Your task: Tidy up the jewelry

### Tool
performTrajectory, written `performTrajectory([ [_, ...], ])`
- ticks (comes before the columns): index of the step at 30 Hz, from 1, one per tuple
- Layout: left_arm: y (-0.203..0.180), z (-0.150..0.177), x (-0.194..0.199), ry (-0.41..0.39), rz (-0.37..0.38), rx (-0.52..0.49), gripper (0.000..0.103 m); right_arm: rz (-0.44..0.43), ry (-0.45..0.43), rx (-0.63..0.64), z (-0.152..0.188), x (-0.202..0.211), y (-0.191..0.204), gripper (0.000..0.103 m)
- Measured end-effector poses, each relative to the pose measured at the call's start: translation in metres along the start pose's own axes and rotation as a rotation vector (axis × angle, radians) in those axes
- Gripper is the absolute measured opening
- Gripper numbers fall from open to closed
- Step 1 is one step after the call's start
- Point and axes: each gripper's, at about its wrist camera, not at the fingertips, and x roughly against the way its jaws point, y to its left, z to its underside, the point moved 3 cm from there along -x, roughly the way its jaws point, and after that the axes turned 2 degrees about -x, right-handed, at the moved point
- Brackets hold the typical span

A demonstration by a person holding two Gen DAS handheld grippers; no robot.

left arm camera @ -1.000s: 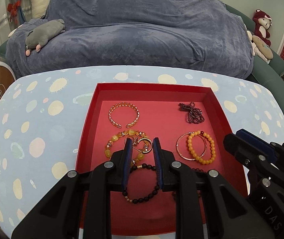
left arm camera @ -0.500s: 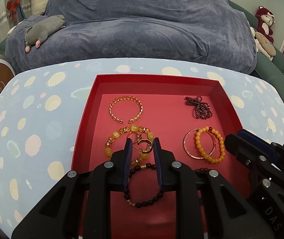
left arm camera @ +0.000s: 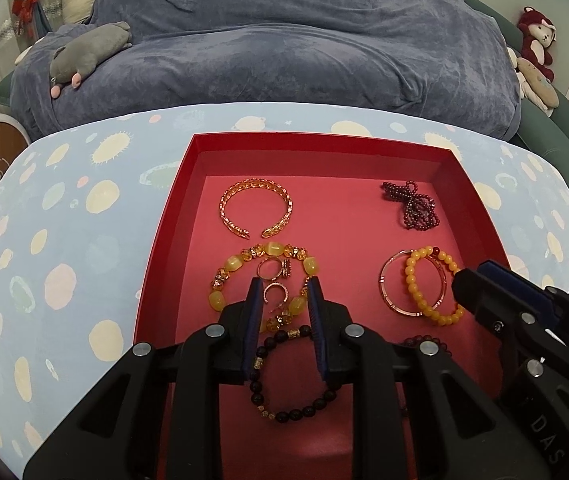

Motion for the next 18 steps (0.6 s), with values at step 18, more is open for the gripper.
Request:
performTrajectory([
  [18, 0.006, 0.006, 0.016, -0.010, -0.050, 0.026, 0.049, 0.030, -0.036, -0.028, -0.001, 0.017, -0.007, 0.038],
])
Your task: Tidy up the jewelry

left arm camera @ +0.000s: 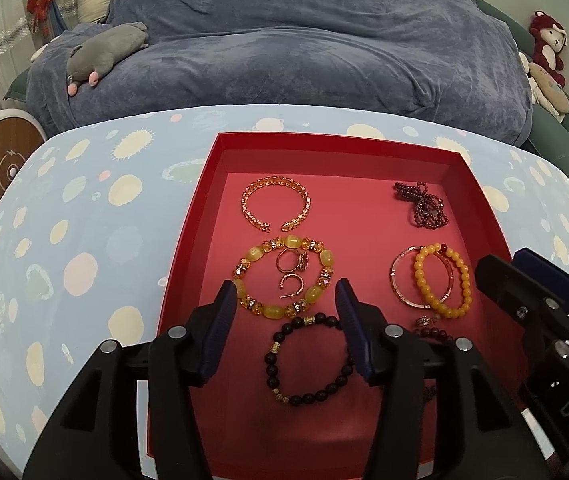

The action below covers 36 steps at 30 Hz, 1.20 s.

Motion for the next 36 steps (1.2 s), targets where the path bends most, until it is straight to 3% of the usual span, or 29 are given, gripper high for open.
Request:
performTrajectory([
  [12, 0.004, 0.023, 0.046, -0.020, 0.010, 0.015, 0.057, 0.042, -0.018, -0.003, 0.023, 0.043, -0.001, 0.043],
  [18, 0.003, 0.031, 0.061, -0.028, 0.002, 0.024, 0.064, 0.059, -0.033, -0.016, 0.032, 0.059, -0.003, 0.054],
  [26, 0.007, 0.043, 0.072, -0.025, -0.022, 0.052, 0.082, 0.081, -0.056, -0.030, 0.045, 0.071, -0.012, 0.069],
  [30, 0.011, 0.051, 0.074, -0.023, -0.030, 0.065, 0.084, 0.083, -0.060, -0.054, 0.051, 0.073, -0.017, 0.083],
  [36, 0.016, 0.062, 0.074, -0.012, -0.044, 0.077, 0.084, 0.091, -0.058, -0.038, 0.060, 0.074, -0.012, 0.085],
])
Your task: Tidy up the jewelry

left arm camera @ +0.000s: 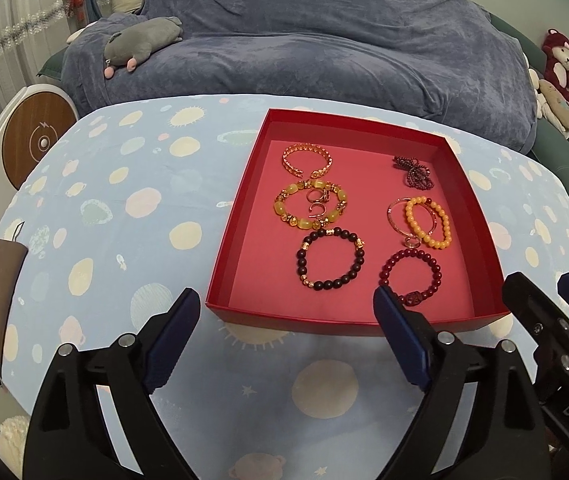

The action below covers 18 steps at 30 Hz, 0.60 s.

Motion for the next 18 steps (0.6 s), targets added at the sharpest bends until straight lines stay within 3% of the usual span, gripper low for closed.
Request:
performTrajectory([
  [6, 0.0046, 0.0033, 0.0006, 0.000, -0.012, 0.011, 0.085, 0.016, 0.000, 0.002, 0.0046, 0.0014, 0.0028, 0.088],
  [7, 0.0058, 0.0034, 0.0006, 0.000, -0.022, 0.015, 0.085, 0.029, 0.002, 0.001, 0.0052, 0.0013, 0.0017, 0.098],
  [9, 0.0080, 0.0036, 0.0010, -0.001, -0.012, 0.025, 0.091, 0.027, 0.000, -0.010, 0.0056, 0.0017, -0.0012, 0.096],
  [18, 0.0090, 0.0050, 0.0028, -0.006, -0.039, 0.026, 0.094, 0.035, -0.003, -0.016, 0.0075, 0.0039, -0.0032, 0.096],
])
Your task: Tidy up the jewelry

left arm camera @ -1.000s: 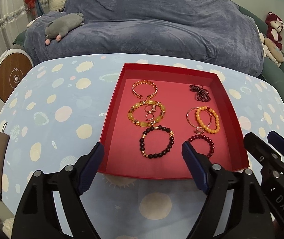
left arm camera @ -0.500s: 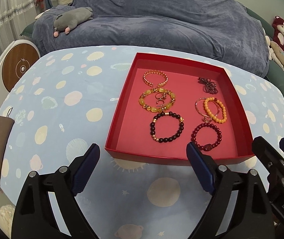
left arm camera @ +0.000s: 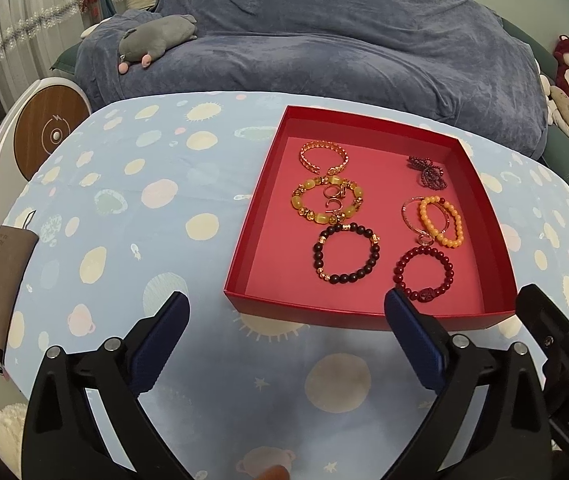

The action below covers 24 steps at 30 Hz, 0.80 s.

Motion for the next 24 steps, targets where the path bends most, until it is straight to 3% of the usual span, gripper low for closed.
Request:
performTrajectory([
  [24, -0.0008, -0.0014, 0.0053, -0.031, -0.018, -0.023, 0.096, 0.013, 0.000, 0.011, 0.0020, 0.0028, -0.0013, 0.096],
])
